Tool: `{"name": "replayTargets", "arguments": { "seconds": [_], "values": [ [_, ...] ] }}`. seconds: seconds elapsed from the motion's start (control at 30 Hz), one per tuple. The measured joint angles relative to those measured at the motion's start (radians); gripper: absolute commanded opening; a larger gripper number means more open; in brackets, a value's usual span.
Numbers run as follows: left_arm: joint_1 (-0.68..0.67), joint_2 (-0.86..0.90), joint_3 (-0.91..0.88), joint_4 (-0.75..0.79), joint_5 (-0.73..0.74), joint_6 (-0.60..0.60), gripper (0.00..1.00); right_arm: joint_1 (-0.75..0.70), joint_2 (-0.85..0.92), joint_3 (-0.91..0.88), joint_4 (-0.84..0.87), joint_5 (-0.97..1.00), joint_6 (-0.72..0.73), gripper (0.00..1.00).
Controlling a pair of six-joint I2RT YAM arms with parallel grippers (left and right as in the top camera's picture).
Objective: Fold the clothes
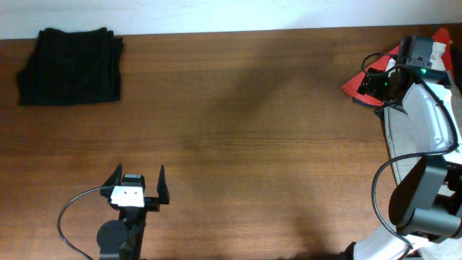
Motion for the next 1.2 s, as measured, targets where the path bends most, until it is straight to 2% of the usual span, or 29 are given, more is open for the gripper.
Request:
{"name": "replayTargets", "arguments": {
  "seconds": [0.13, 1.2],
  "values": [
    [0.022, -0.035, -0.002, 0.035, -0.003, 0.000, 0.99, 0.000, 0.000, 0.000, 0.000, 0.000, 0.000, 0.99],
    [0.032, -0.037, -0.003, 0.007, -0.004, 0.006, 0.99, 0.000, 0.000, 0.000, 0.000, 0.000, 0.000, 0.99]
  ]
}}
